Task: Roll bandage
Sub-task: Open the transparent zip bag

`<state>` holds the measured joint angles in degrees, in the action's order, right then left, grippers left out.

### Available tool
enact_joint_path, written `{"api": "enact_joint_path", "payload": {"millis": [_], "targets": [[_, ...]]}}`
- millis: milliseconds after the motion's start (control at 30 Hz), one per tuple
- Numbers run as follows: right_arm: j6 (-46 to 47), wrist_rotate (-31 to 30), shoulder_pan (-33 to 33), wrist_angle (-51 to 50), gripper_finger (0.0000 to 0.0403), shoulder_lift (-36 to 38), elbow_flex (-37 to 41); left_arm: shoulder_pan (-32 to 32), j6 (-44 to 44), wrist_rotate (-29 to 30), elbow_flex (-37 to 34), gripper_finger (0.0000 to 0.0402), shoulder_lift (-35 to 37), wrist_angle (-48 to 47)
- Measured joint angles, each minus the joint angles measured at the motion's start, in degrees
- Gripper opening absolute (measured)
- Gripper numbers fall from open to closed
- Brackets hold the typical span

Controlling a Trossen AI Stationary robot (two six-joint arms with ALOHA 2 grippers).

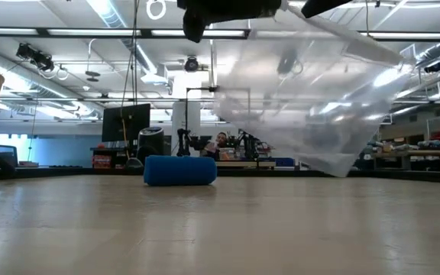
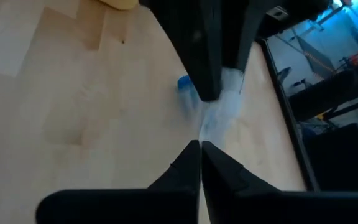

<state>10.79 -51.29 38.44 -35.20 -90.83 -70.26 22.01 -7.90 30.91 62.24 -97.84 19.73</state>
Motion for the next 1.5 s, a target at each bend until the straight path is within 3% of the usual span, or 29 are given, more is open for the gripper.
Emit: {"api": "enact_joint_path", "payload": {"millis": [133, 400, 667, 900, 1133, 1500], "targets": [[4.2, 1.4, 0.7, -0.6, 0.0035, 0.4, 0.0, -0.1, 3.4, 0.1, 0.0, 0.001, 0.0, -0.5], [11.4, 1.5, 3.9, -0.2, 0.0076, 1.1, 0.0, 0.9, 13.7, 1.7, -0.1, 0.0004, 0.0, -4.6], [10.6, 5.0, -1.1, 6.9, 0.0086, 1.0, 0.0, 3.6, 27.1, 1.5, -0.1, 0.0002, 0.0, -3.8], [5.6, 13.1, -4.1, 13.2, 0.0084, 1.0, 0.0, 3.9, 26.6, 2.5, -0.1, 0.0001, 0.0, -3.7], [5.5, 13.4, -4.6, 13.1, 0.0072, 1.0, 0.0, 3.9, 25.6, 4.2, -0.1, 0.0001, 0.0, -3.2], [5.2, 11.9, -5.1, 12.2, 0.0022, 1.0, 0.0, 3.8, 25.2, 4.7, -0.1, 0.0, 0.0, -1.5]]}}
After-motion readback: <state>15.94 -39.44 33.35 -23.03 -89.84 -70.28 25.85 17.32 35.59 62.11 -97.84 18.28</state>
